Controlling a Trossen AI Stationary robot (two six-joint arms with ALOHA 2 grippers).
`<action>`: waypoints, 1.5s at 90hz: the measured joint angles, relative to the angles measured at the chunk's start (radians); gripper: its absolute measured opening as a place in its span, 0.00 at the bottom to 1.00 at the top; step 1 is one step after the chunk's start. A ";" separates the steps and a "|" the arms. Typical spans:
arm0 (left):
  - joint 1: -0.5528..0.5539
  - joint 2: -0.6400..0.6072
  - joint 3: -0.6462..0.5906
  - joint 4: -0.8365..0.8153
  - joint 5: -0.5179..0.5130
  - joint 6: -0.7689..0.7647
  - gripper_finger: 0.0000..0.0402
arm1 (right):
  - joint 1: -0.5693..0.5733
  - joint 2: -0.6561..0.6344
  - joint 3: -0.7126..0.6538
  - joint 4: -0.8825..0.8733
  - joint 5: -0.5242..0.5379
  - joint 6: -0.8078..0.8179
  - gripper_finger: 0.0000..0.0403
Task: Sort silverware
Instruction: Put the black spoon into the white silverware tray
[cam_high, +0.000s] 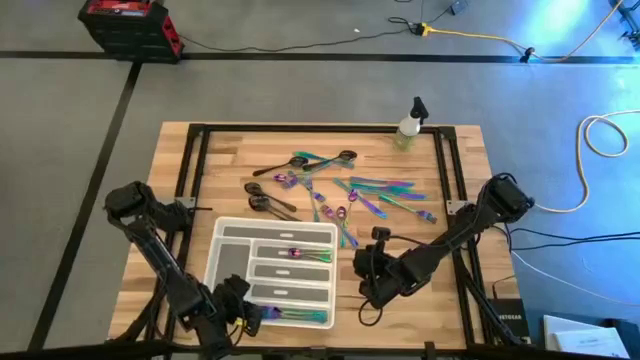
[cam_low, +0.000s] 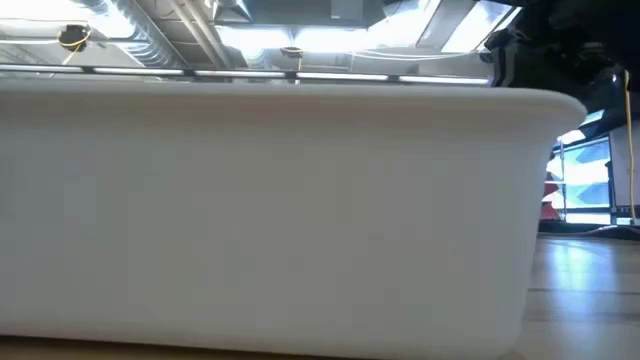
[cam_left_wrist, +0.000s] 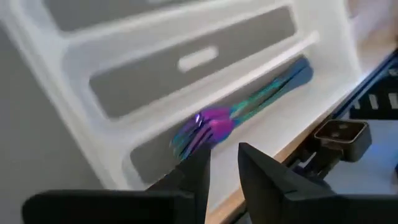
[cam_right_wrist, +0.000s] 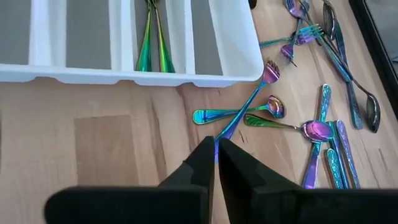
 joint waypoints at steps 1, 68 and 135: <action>0.000 -0.001 0.000 0.000 -0.009 0.010 0.17 | 0.000 0.000 -0.001 0.002 0.002 -0.006 0.01; 0.503 -0.287 0.000 -0.136 -0.001 1.014 0.10 | -0.393 -0.008 -0.204 0.536 -0.150 -0.660 0.01; 1.219 -0.522 -0.317 0.204 0.402 1.740 0.09 | -0.691 -0.153 -0.257 0.573 -0.495 -0.772 0.01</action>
